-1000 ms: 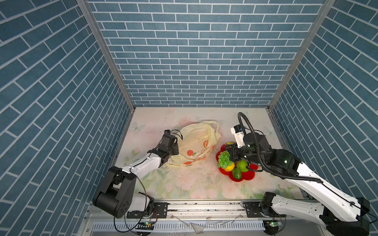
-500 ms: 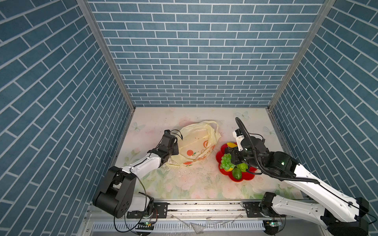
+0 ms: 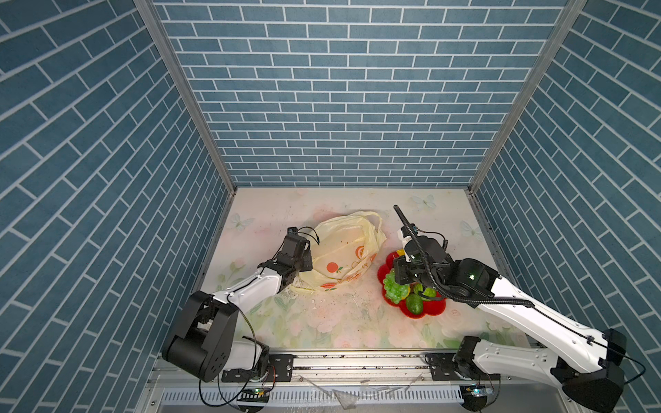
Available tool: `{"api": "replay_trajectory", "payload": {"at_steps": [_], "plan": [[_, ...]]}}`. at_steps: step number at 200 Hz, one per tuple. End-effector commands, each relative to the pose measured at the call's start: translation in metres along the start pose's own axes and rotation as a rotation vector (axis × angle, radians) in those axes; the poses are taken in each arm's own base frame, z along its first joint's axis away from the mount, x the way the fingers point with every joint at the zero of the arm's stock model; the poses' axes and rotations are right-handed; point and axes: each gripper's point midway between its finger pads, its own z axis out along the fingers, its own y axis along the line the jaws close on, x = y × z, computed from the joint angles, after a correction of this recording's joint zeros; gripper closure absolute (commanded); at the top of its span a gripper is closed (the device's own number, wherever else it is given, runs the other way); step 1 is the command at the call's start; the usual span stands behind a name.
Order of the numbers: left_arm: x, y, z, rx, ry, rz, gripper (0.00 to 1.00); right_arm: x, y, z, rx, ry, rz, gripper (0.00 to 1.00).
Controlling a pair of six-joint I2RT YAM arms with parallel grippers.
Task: Take fruits out of the plastic bag
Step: Place the fruit on the plate.
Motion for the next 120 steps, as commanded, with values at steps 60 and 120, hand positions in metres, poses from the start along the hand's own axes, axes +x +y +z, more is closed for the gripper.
{"api": "replay_trajectory", "payload": {"at_steps": [60, 120], "plan": [[-0.010, 0.003, -0.008, -0.016, -0.028, 0.006, 0.97, -0.016, 0.003, 0.033, 0.044, -0.020, 0.021, 1.00], [-0.010, 0.002, -0.008, -0.014, -0.026, 0.009, 0.96, -0.024, 0.003, 0.050, 0.028, -0.019, 0.063, 1.00]]}}
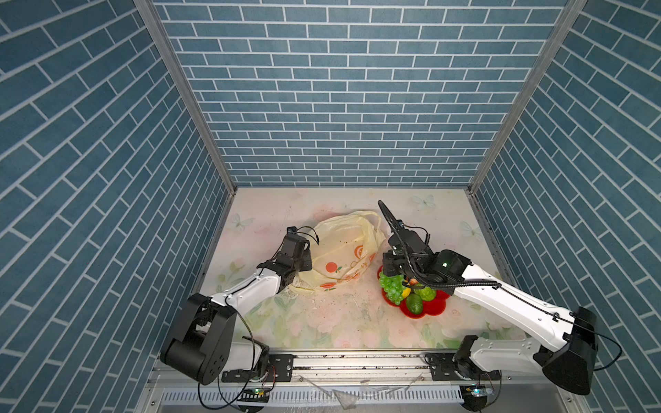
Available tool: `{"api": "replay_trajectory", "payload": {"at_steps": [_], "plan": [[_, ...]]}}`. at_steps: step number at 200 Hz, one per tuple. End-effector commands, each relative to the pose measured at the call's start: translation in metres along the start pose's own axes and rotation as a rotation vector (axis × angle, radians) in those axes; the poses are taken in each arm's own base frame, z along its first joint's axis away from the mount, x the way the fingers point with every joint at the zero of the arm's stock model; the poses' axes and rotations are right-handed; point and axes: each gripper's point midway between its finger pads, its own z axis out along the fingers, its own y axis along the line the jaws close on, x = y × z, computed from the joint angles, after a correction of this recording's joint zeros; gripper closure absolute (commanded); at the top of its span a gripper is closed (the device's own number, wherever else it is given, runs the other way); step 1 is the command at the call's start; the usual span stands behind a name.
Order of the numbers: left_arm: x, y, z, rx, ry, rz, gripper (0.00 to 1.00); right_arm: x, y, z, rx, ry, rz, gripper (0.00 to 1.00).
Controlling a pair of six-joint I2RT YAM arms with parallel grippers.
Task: Take fruits out of the plastic bag
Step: Place the fruit on the plate.
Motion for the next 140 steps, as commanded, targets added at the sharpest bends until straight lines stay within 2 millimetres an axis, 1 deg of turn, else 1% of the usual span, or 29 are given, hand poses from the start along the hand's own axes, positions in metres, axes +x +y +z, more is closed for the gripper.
{"api": "replay_trajectory", "payload": {"at_steps": [1, 24, 60, 80, 116, 140], "plan": [[-0.007, 0.001, -0.004, -0.009, -0.013, 0.008, 0.97, -0.017, 0.006, 0.002, -0.025, -0.040, 0.036, 1.00], [-0.007, 0.001, -0.004, -0.010, -0.013, 0.008, 0.96, -0.020, 0.004, 0.007, -0.023, -0.040, 0.055, 1.00], [-0.006, 0.002, -0.004, -0.011, -0.012, 0.009, 0.97, -0.015, -0.006, 0.019, -0.014, -0.021, 0.096, 1.00], [-0.007, 0.001, -0.003, -0.010, -0.011, 0.009, 0.97, -0.017, -0.006, 0.023, -0.024, -0.019, 0.107, 1.00], [-0.007, 0.001, -0.003, -0.010, -0.011, 0.009, 0.97, -0.015, -0.007, 0.037, -0.013, 0.003, 0.114, 1.00], [-0.007, 0.001, -0.004, -0.008, -0.012, 0.009, 0.97, -0.014, -0.017, 0.044, 0.024, 0.011, 0.139, 1.00]]}}
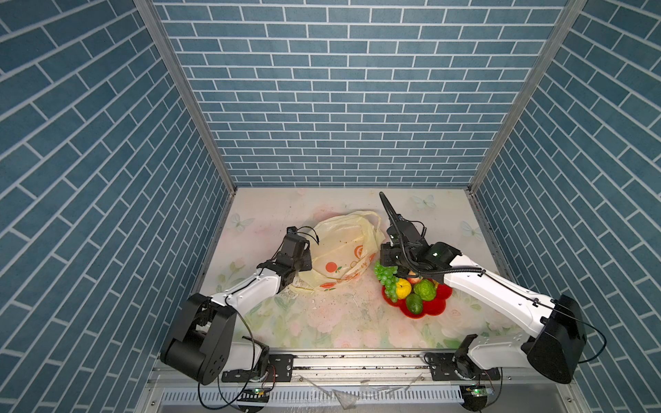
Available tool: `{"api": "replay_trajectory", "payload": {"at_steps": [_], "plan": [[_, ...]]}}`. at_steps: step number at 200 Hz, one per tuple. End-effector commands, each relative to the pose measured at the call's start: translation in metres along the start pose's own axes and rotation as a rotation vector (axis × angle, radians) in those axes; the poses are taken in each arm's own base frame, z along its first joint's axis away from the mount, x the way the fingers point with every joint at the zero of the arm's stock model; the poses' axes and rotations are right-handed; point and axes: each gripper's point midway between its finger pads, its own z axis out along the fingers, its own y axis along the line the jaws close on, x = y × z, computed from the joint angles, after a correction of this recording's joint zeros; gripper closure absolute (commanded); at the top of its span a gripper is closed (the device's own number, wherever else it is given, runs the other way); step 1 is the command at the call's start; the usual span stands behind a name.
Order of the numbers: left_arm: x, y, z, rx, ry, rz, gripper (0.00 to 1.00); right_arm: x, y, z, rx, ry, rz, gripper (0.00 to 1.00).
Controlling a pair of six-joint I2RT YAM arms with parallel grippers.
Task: Take fruits out of the plastic bag
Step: Place the fruit on the plate, then move the plastic bag to the top-center of the table.
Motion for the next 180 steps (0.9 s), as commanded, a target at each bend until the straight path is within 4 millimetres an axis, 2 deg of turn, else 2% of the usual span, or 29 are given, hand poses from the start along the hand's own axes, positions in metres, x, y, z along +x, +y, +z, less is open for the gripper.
{"api": "replay_trajectory", "payload": {"at_steps": [1, 26, 60, 84, 180], "plan": [[-0.007, 0.001, -0.004, -0.007, -0.012, 0.008, 0.97, -0.002, -0.006, 0.006, 0.015, -0.005, 0.066, 1.00], [-0.007, 0.001, -0.004, -0.008, -0.012, 0.004, 0.96, 0.002, -0.021, 0.012, 0.057, 0.004, 0.100, 1.00], [-0.006, 0.001, -0.004, -0.008, -0.012, 0.007, 0.96, 0.008, -0.034, 0.007, 0.092, -0.008, 0.111, 1.00], [-0.006, 0.002, -0.003, -0.017, -0.010, 0.008, 0.97, 0.016, -0.052, 0.006, 0.157, -0.003, 0.106, 1.00], [-0.007, 0.003, -0.003, -0.020, -0.014, 0.009, 0.97, 0.037, -0.086, 0.022, 0.263, 0.029, 0.109, 1.00]]}}
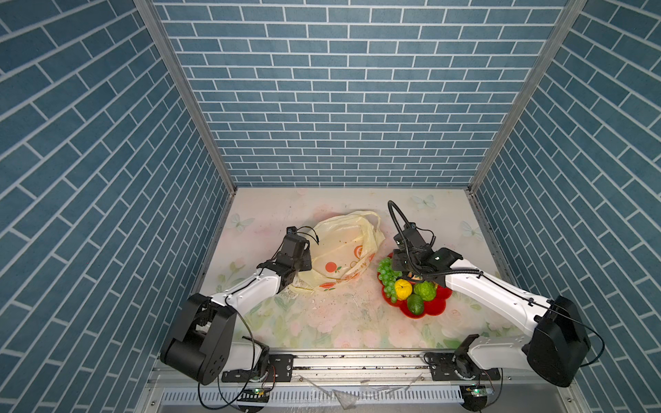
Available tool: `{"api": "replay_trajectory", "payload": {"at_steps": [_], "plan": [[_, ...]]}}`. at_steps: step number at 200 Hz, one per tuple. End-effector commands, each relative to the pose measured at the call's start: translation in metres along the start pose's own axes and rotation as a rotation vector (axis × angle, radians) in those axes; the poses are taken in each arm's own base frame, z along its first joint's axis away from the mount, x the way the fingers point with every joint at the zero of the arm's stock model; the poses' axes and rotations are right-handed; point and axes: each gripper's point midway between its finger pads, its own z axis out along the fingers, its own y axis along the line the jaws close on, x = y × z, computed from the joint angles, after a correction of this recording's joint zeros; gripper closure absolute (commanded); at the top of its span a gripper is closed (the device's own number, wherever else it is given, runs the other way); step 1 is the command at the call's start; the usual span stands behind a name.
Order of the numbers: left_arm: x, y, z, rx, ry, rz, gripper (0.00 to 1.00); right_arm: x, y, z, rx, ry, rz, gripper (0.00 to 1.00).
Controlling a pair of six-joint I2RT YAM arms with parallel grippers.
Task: Take fruits out of the plastic bag
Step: Move the plastic bag to the top-center of the table.
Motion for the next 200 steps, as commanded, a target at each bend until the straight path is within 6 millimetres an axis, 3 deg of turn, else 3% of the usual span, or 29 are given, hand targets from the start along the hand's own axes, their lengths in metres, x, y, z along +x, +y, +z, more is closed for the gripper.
{"api": "replay_trajectory", "payload": {"at_steps": [1, 39, 137, 142, 178, 200], "plan": [[-0.006, 0.002, -0.003, -0.012, -0.011, 0.008, 0.96, 0.010, -0.016, 0.010, 0.062, 0.011, 0.021, 1.00], [-0.006, 0.002, -0.003, -0.013, -0.010, 0.011, 0.97, 0.016, -0.022, 0.020, 0.094, 0.039, 0.002, 0.95], [-0.002, -0.005, 0.000, 0.001, 0.023, 0.025, 0.97, 0.003, -0.020, -0.002, 0.027, -0.013, 0.024, 0.51], [-0.012, -0.009, -0.002, 0.010, 0.005, 0.020, 0.97, 0.002, -0.019, -0.003, 0.021, -0.015, 0.026, 0.50], [-0.024, -0.017, 0.005, -0.008, 0.040, 0.020, 0.97, -0.005, -0.023, -0.013, -0.005, -0.041, 0.052, 0.41], [-0.042, -0.026, 0.014, -0.009, 0.039, 0.027, 0.97, -0.010, -0.031, -0.023, -0.013, -0.066, 0.078, 0.36]]}}
